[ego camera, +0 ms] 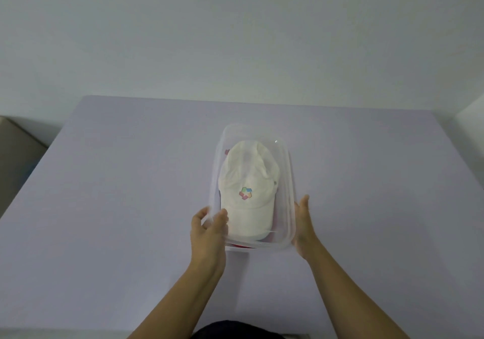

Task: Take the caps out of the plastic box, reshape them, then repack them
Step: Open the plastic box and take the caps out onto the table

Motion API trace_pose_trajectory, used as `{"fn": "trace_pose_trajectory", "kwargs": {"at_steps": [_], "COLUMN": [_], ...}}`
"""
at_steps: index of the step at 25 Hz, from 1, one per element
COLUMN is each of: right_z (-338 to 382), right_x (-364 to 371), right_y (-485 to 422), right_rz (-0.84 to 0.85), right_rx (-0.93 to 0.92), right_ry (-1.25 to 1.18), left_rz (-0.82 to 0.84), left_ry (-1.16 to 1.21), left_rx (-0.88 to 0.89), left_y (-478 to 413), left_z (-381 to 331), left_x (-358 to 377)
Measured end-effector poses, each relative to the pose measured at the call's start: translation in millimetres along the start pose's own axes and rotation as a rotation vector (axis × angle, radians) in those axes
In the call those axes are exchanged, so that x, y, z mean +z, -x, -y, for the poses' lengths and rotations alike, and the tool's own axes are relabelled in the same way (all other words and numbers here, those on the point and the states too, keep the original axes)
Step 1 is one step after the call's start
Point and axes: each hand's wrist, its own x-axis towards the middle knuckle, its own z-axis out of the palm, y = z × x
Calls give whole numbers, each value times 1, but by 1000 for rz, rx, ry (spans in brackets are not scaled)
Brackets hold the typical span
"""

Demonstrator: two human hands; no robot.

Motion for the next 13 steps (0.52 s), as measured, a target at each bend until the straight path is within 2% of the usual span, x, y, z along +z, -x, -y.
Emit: {"fn": "trace_pose_trajectory", "kwargs": {"at_steps": [2, 8, 13], "right_z": [1, -13, -19], "right_x": [0, 6, 11], "right_y": [2, 7, 4], "right_rz": [-46, -88, -145], "right_rx": [-37, -201, -219], "right_ry": [26, 517, 611], "left_rz": [-6, -16, -88], "left_ry": [79, 83, 80], "left_rx": [58, 279, 208], "left_y": [-11, -77, -98], "left_z": [-12, -79, -79], "left_x": [-12, -112, -167]}}
